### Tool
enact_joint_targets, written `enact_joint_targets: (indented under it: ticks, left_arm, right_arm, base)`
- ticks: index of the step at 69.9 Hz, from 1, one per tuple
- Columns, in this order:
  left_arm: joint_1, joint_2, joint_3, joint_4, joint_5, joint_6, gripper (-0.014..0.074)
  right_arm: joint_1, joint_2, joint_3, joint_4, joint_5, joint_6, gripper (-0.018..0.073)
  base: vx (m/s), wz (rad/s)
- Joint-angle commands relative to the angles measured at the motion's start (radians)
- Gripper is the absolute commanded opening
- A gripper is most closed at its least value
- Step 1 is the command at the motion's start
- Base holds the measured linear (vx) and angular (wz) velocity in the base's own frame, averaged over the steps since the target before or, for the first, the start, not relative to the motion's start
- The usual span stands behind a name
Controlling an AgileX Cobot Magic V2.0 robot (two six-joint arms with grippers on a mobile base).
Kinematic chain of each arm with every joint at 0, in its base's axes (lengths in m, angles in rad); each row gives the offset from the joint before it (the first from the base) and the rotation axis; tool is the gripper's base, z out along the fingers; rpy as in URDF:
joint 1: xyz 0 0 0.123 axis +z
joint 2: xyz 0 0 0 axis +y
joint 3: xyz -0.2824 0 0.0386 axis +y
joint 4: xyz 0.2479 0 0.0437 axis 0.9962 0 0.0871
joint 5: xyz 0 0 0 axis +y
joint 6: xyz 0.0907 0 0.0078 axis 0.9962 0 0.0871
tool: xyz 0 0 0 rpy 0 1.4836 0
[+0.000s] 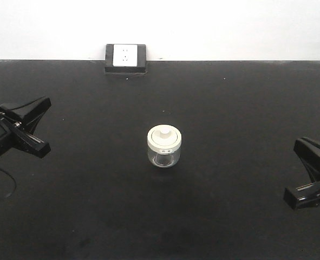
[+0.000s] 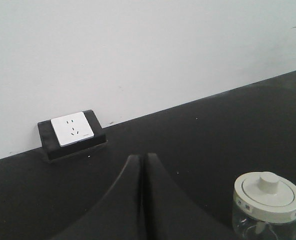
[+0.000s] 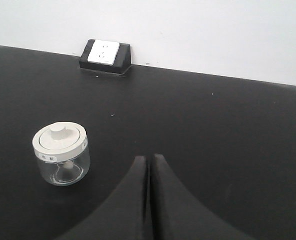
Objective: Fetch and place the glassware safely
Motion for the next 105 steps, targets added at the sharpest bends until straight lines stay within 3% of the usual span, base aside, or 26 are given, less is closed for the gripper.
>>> enact_joint_targets:
  ticks: [1,48,58,72,83,95,105]
  left_arm:
    - [-0.001,-0.026,-0.021,-0.034,-0.068,-0.008,-0.0007]
    - [0.0,-0.032,-0.021,-0.043,-0.024,-0.001,-0.0007]
    - [-0.012,-0.103,-0.021,-0.046,0.133,0.0,-0.0007]
    - [-0.012,-0.231,-0.013,-0.121,0.298,0.002,-0.0007]
    - [-0.012,-0.333,0.059,-0.212,0.34,0.03,-0.0007]
    - [-0.012,-0.463,0.158,-0.253,0.394,0.073,-0.0007]
    - [-0.026,-0.581,0.219,-0.278,0.508,0.072,-0.0007]
  right_arm:
    - [-0.005,-0.006,-0.026,-0.001,-0.027,-0.004,-0.0003]
    - [-0.005,-0.006,-0.026,-0.001,-0.027,-0.004,-0.0003]
    - [-0.005,-0.006,-0.026,-0.001,-0.027,-0.004,-0.0003]
    - [-0.005,-0.006,-0.026,-0.001,-0.027,-0.004,-0.0003]
    - [-0.005,-0.006,-0.026,-0.001,-0.027,-0.004,-0.0003]
    - [-0.005,-0.006,-0.026,-0.001,-0.027,-0.004,-0.0003]
    - [-0.005,-0.006,-0.026,-0.001,-0.027,-0.004,-0.0003]
  base:
    - [0.0,0.0]
    - [0.0,0.0]
    - [0.0,0.0]
    - [0.0,0.0]
    - [0.0,0.0]
    - [0.0,0.0]
    - [0.0,0.0]
